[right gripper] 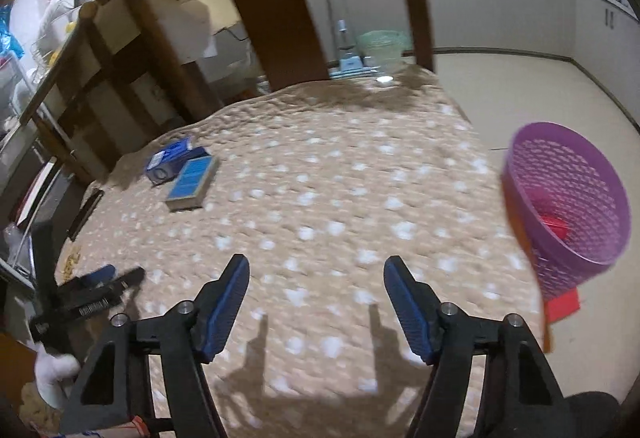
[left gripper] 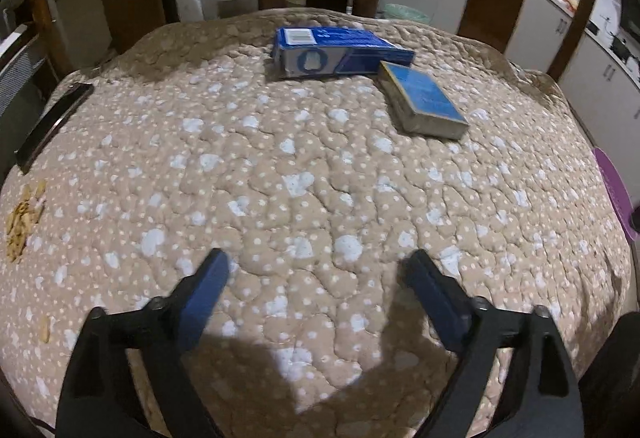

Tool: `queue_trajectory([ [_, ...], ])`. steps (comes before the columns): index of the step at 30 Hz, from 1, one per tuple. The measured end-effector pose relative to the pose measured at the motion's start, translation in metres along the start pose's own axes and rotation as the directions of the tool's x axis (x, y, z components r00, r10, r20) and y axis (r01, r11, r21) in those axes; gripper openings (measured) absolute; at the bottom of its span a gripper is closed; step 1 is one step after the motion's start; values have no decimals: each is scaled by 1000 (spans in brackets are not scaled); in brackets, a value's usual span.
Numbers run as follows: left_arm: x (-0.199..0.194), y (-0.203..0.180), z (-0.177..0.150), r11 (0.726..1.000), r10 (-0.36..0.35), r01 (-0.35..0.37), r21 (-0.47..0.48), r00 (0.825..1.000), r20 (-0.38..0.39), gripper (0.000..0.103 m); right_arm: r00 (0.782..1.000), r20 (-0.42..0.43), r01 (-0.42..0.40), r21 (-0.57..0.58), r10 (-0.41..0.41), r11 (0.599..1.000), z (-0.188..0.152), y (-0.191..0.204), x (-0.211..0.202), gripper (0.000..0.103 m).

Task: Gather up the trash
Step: 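Withdraw both open tools from the basket back over the bed cover, then grasp the blue toothpaste box with the left tool while the right grasps the blue card box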

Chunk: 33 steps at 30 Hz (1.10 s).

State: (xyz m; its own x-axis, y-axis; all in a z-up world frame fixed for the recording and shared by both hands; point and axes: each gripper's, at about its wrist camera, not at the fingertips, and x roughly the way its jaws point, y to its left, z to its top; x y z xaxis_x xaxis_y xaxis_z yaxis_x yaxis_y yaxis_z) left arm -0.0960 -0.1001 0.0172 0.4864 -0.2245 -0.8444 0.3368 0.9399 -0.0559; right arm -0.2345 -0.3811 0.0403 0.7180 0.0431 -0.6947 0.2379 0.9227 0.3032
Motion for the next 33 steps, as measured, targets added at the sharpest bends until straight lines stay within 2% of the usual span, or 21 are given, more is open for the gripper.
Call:
queue_trajectory([
  [2,0,-2,-3,1000,-24,24,20,1000,5,103,1000,-12,-15,2,15,1000,4,7,9,74],
  [6,0,-3,-3,996,-44,45,73,999,-7,103,997,-61,-39,0,39,999,8,18,31,74],
  [9,0,-3,-2,991,-62,65,116,998,-29,103,992,-118,-38,-18,35,999,6,22,46,74],
  [12,-1,3,6,988,-98,104,117,993,-58,103,987,-162,-24,-39,18,999,3,25,57,74],
  [14,-10,9,18,988,-102,104,116,995,-20,103,985,-175,-19,-42,11,999,1,25,60,74],
  [16,-19,17,36,989,-78,71,128,996,46,103,982,-188,-16,-39,9,999,1,25,63,74],
  [19,-20,26,69,988,-75,62,139,993,89,103,980,-198,-13,-36,6,999,1,26,67,74],
  [22,-11,23,103,979,-63,35,200,989,136,103,980,-199,-6,-36,-1,999,2,29,69,74],
  [27,17,23,147,981,-38,22,195,996,78,103,981,-194,10,-42,-18,999,2,31,67,74],
  [30,13,17,155,965,-35,12,262,996,85,103,983,-185,9,-36,-15,999,3,30,66,74],
  [33,24,2,165,919,-31,-5,394,996,86,103,982,-191,-1,-28,-4,1000,1,30,71,74],
])
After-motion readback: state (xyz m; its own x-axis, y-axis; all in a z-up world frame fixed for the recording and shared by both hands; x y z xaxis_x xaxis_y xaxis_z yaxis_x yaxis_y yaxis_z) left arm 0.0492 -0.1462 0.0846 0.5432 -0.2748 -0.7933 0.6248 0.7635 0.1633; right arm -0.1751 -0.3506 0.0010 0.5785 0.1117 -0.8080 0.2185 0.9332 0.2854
